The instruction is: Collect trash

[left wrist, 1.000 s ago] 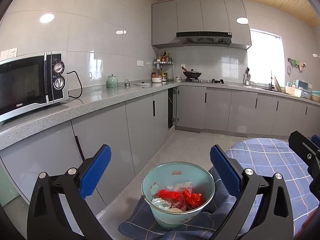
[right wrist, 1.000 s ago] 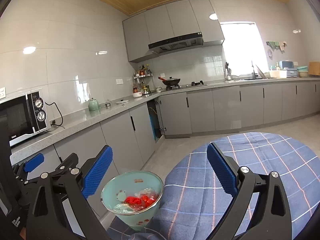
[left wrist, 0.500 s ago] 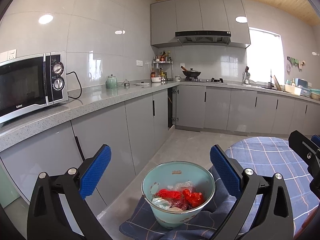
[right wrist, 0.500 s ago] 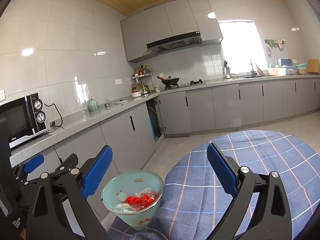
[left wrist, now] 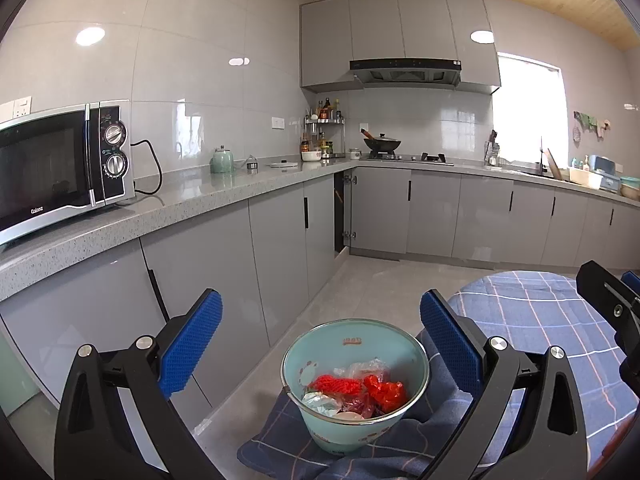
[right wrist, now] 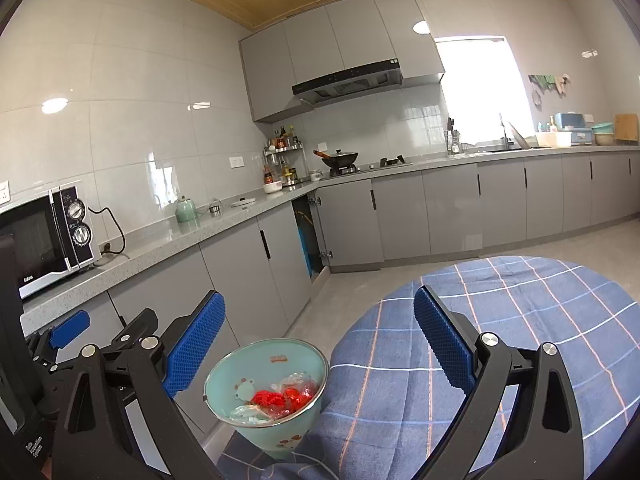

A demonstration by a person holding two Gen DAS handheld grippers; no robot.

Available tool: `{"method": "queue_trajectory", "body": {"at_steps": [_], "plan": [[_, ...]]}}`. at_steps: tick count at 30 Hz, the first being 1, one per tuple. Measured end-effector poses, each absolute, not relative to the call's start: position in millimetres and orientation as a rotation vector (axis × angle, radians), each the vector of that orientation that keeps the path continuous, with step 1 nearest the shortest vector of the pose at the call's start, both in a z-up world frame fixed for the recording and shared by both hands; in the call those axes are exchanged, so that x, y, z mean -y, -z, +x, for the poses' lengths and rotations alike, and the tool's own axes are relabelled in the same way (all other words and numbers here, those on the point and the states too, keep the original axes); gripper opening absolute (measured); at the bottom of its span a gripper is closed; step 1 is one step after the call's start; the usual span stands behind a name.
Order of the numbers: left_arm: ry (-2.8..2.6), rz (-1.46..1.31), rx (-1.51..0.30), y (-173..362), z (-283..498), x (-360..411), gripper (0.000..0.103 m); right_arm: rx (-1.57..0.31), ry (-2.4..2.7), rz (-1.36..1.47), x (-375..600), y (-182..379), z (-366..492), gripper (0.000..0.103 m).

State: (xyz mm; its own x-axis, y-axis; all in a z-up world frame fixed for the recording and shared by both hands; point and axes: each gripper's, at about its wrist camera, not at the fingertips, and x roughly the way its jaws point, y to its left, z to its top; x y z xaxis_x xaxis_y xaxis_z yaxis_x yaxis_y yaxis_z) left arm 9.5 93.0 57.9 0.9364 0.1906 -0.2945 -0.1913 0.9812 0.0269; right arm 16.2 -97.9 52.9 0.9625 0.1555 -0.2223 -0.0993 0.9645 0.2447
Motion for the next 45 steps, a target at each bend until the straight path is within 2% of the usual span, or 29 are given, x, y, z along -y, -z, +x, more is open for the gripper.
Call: {"method": "queue_trajectory", "body": {"at_steps": [45], "plan": [[-0.178,-0.027,-0.358,-49.4,23.8,-96.0,0.097,-0.247,-0.106,0.242,96.5,-47.8,16.6,0.094]]}}
